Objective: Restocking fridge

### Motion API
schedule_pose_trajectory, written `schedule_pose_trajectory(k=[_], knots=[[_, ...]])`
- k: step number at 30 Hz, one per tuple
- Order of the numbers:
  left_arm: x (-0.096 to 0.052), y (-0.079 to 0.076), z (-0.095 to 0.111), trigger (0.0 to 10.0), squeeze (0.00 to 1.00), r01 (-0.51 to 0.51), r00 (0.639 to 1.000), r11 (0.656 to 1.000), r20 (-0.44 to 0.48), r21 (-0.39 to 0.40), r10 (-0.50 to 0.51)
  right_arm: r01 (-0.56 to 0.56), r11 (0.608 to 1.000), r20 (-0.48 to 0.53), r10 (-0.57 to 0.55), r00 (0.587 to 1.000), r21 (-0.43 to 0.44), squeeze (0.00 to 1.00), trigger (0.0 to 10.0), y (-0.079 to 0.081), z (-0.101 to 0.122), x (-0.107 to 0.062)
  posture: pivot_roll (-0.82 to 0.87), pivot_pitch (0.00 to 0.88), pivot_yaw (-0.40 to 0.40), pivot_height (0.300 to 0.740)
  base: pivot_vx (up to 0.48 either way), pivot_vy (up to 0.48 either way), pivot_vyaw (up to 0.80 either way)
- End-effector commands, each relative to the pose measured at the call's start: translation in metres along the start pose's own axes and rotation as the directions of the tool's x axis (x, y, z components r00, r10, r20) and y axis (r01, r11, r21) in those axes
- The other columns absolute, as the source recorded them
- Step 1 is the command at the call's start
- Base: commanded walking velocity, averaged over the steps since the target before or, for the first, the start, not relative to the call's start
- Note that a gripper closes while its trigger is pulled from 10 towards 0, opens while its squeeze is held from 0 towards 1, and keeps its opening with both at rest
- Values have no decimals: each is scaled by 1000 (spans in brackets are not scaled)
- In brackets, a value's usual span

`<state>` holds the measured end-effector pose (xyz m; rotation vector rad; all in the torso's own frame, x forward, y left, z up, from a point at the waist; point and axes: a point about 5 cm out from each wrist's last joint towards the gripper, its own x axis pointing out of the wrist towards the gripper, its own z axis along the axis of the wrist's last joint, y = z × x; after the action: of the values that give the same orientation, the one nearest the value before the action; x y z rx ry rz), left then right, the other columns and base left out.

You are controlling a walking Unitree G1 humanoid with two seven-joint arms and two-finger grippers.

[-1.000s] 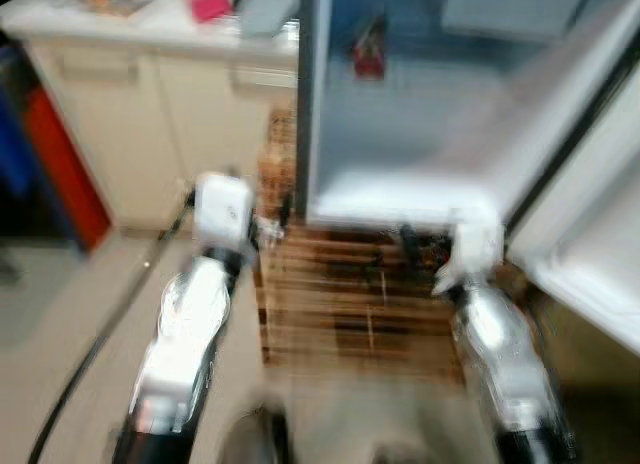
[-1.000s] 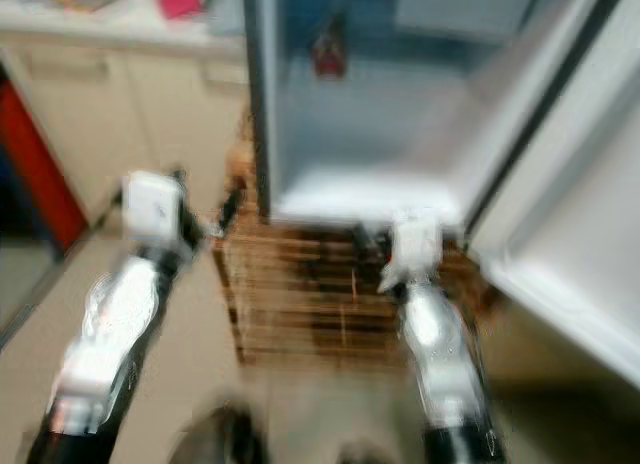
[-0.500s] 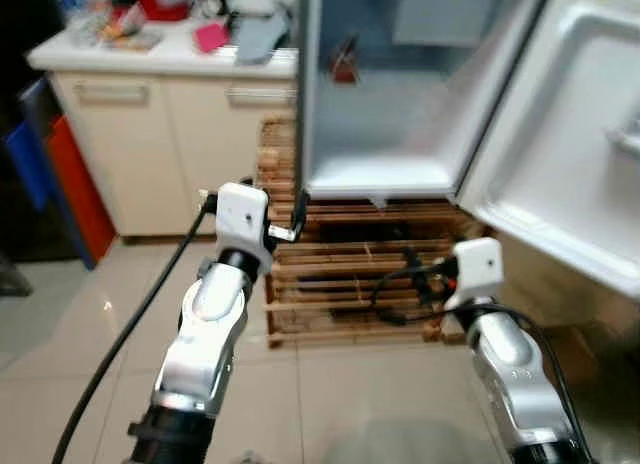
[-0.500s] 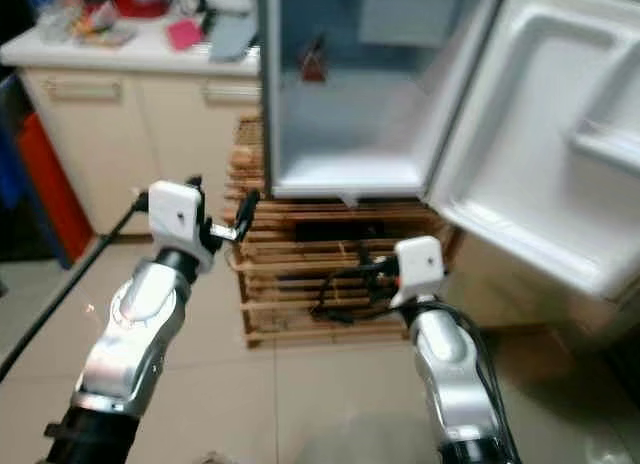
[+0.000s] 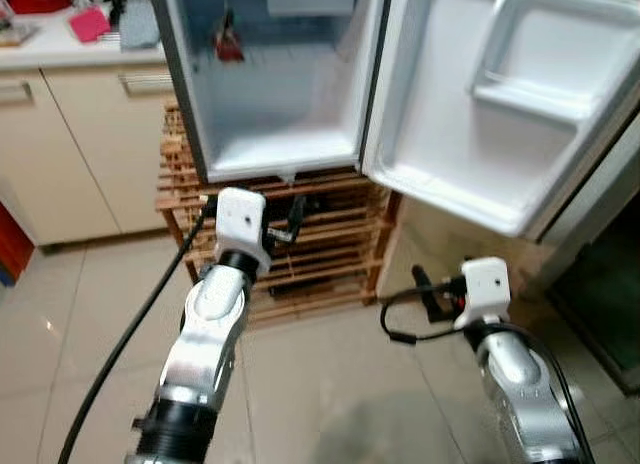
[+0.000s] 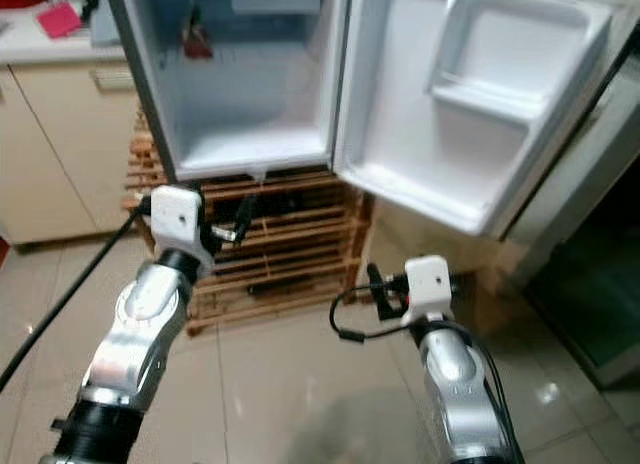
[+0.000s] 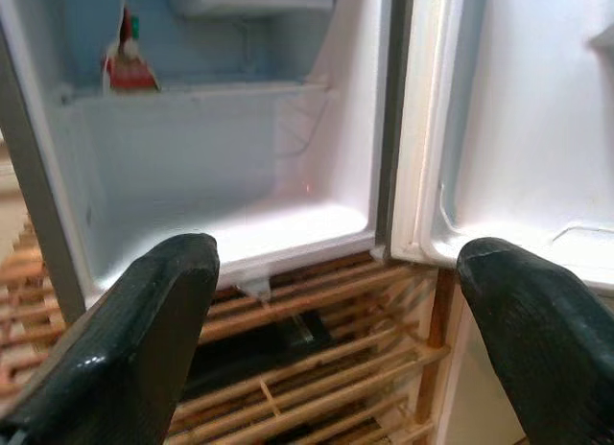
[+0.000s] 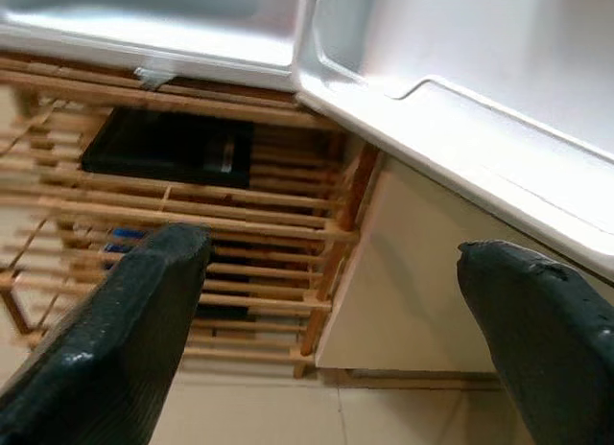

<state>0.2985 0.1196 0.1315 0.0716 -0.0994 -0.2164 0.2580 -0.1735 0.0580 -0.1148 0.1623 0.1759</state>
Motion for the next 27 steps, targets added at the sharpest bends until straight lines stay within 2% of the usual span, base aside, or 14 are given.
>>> schedule_pose_trajectory(k=[1,4,9,14,21,24,27], knots=[[1,-2,-2,10000,0,1,1000,1000,-1,9,-1,6,1000,13,-5,1000,-29,0,10000,-7,3,1,-92,0,-9,740,0,-472,0],[5,-4,-2,10000,0,9,1000,1000,2,2,-9,32,999,17,-31,999,-32,0,10000,-12,3,2,-100,0,7,740,0,-470,0],[8,-2,-1,10000,0,10,1000,1000,13,1,-10,36,999,21,-35,999,-31,0,10000,-10,3,4,-105,0,16,740,0,-462,0],[17,3,4,10000,0,-1,1000,1000,27,1,1,65,998,39,-64,997,-19,0,10000,-10,5,9,-105,0,36,740,319,-356,0],[15,10,1,10000,0,-22,999,999,26,-24,22,73,997,32,-73,997,-15,0,10000,-11,2,10,-87,0,31,740,335,-340,0],[12,18,1,10000,0,-60,998,997,22,-39,61,89,996,45,-88,995,-22,0,10000,-13,8,19,-70,0,24,740,463,0,0],[12,22,0,10000,0,-78,997,996,21,-43,79,104,994,56,-103,993,-25,0,10000,-17,12,26,-62,0,18,740,0,459,0]])
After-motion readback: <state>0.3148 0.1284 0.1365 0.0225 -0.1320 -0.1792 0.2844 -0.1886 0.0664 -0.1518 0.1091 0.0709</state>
